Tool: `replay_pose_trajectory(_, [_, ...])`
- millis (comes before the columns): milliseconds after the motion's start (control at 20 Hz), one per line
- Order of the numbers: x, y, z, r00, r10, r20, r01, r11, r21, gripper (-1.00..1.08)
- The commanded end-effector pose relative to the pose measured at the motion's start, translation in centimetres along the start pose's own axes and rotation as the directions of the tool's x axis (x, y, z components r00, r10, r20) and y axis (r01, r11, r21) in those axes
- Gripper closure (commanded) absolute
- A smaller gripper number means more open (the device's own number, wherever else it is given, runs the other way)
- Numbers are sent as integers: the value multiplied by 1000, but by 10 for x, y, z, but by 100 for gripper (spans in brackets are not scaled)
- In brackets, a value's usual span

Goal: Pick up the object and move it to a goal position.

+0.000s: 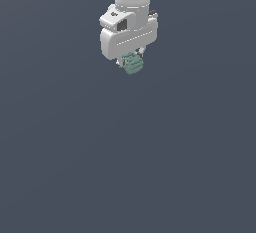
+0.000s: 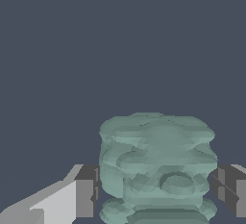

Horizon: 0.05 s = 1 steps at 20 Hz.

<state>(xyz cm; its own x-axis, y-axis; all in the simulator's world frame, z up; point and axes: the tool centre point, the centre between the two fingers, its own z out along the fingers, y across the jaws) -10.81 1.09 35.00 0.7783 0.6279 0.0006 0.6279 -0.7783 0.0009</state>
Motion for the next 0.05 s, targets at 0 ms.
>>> replay_pose_trajectory(0, [0, -1, -2, 1000, 1, 1, -1, 1000, 1, 108])
